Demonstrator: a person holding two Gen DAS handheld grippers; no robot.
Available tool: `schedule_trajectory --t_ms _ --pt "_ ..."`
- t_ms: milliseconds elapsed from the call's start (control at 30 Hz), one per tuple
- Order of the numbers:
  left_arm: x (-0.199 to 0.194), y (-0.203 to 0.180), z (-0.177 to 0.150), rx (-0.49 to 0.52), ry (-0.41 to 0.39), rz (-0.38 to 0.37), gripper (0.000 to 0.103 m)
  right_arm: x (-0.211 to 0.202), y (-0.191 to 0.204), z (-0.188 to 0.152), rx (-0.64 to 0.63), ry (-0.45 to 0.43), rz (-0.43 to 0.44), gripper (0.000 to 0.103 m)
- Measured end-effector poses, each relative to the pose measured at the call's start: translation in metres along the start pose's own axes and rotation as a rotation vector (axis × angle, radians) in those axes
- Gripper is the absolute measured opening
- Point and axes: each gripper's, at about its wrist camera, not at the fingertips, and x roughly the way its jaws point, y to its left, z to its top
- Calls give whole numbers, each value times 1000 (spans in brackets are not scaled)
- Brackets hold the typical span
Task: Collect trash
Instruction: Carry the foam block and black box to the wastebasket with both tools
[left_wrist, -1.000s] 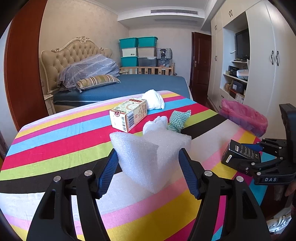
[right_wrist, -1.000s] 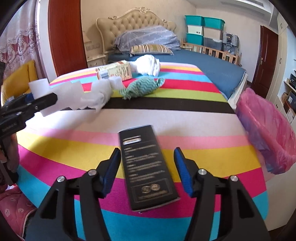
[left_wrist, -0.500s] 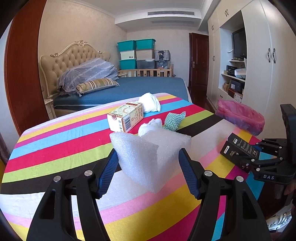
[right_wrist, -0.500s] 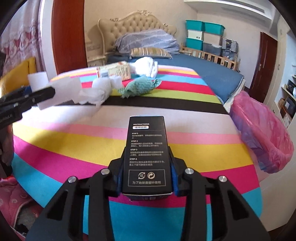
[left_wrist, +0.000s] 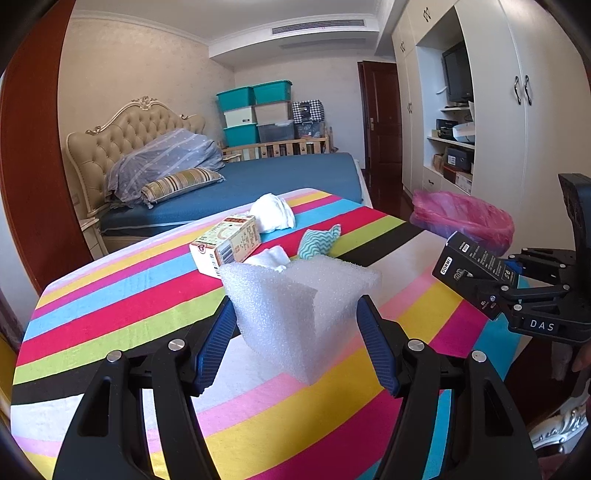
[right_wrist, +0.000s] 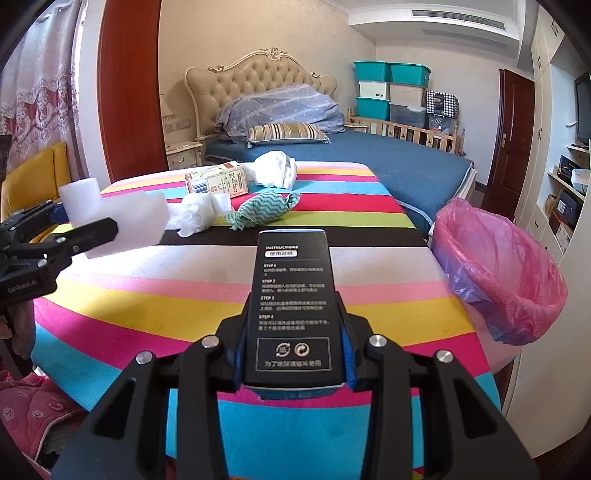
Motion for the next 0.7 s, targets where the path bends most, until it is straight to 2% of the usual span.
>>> schedule_trajectory --t_ms 367,700 --pt "3 -16 -2 18 14 -27 63 -11 -2 -2 10 -25 5 37" --pt "21 -34 5 40 45 -66 63 -19 -24 -8 68 -52 -26 37"
